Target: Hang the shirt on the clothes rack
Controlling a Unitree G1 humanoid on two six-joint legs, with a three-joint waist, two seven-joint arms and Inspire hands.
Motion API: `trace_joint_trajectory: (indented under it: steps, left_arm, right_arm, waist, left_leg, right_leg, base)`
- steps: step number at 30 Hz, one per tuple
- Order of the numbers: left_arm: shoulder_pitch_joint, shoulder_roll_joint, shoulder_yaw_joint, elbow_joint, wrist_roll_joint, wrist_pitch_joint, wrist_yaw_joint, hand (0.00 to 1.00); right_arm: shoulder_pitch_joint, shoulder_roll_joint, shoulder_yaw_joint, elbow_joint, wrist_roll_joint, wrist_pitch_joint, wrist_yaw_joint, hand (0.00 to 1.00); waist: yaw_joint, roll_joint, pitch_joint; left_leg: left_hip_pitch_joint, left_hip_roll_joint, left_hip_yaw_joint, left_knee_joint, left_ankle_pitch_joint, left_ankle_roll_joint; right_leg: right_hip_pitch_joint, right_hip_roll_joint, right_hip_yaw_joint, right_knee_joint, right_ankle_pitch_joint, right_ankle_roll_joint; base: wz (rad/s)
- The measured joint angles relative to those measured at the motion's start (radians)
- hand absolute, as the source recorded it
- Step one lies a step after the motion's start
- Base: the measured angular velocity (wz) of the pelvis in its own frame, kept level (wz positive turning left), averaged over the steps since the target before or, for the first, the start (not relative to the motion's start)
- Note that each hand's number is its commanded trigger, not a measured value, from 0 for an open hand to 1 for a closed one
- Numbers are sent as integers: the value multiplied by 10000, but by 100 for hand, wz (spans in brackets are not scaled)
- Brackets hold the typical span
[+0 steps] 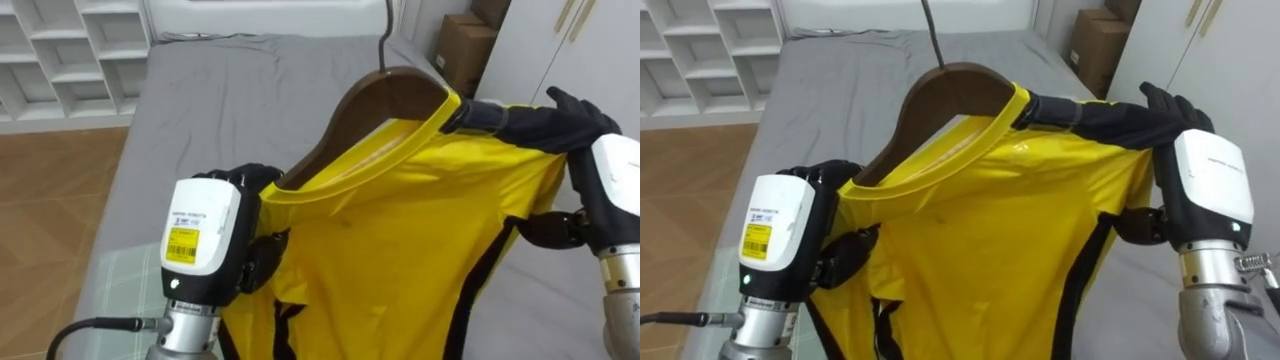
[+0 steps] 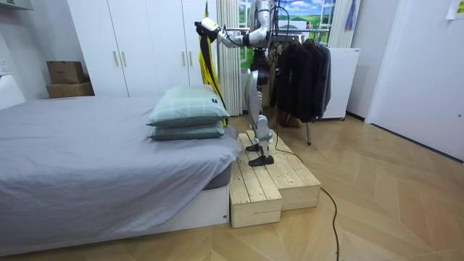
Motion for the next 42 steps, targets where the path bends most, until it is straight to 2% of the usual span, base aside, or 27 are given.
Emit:
trace_joint_trajectory:
  steps: [7,11,15,22,26,32,35,36,39,42]
  left_arm:
    - [36,-1,1,0,-24,-91,20,100]
    - [62,22,40,-3,36,32,-173,100]
    - [314,308,38,-3,605,214,-671,100]
    - [411,320,23,-1,940,288,-749,100]
    - [450,544,23,12,940,307,-777,100]
    - [467,572,23,342,934,563,-992,100]
    - [468,580,72,499,927,632,-1157,100]
    - [466,590,122,580,927,620,-1158,100]
    - [466,634,390,667,923,616,-1158,100]
    - [467,697,635,689,923,651,-1158,100]
  right_arm:
    - [0,-15,-268,136,245,-149,1,0]
    - [1,-14,-651,466,424,-136,1,0]
    - [13,-15,-1529,474,566,-121,-132,0]
    - [433,-14,-1750,478,759,-44,-475,0]
    - [749,-13,-1749,486,408,-31,-558,0]
    - [1159,9,-1579,538,154,1,-572,0]
    - [1164,34,-1381,568,66,60,-569,0]
    - [1163,36,-1348,565,48,61,-568,0]
    - [1161,35,-1331,555,27,92,-568,0]
    - [1162,35,-1327,555,21,122,-568,0]
  waist:
    - [-24,22,2]
    - [-25,18,5]
    - [-109,2,13]
    - [-367,-27,23]
    - [-358,-23,21]
    - [-275,-1,25]
    - [-193,105,27]
    - [-124,182,-8]
    - [17,343,-21]
    - [67,412,-16]
  left_leg:
    - [23,-4,-18,-3,0,0]
    - [50,-9,-20,-19,0,0]
    - [61,-4,1,-19,0,-1]
    - [75,-15,11,-56,-1,-2]
    - [179,-7,25,-98,-1,-2]
    - [149,-1,59,-97,-2,-4]
    - [111,5,80,-98,-3,-3]
    - [90,9,103,-98,-3,-3]
    - [87,21,94,-82,-3,-3]
    - [85,22,69,-64,-2,-3]
  right_leg:
    - [53,-19,-23,11,1,-2]
    - [67,-18,-20,-9,0,-2]
    - [35,-13,-30,-61,0,-2]
    - [135,-6,-14,-130,2,-3]
    - [171,4,-8,-173,1,-4]
    - [198,7,-27,-162,2,-3]
    - [111,14,9,-134,6,-8]
    - [15,12,38,-89,6,-9]
    - [-14,20,62,-29,5,-9]
    - [-6,21,38,-24,3,-12]
  base:
    - [0]
    - [0]
    - [0]
    - [0]
    - [0]
    - [0]
    - [-1]
    - [-6]
    - [-4]
    - [2]
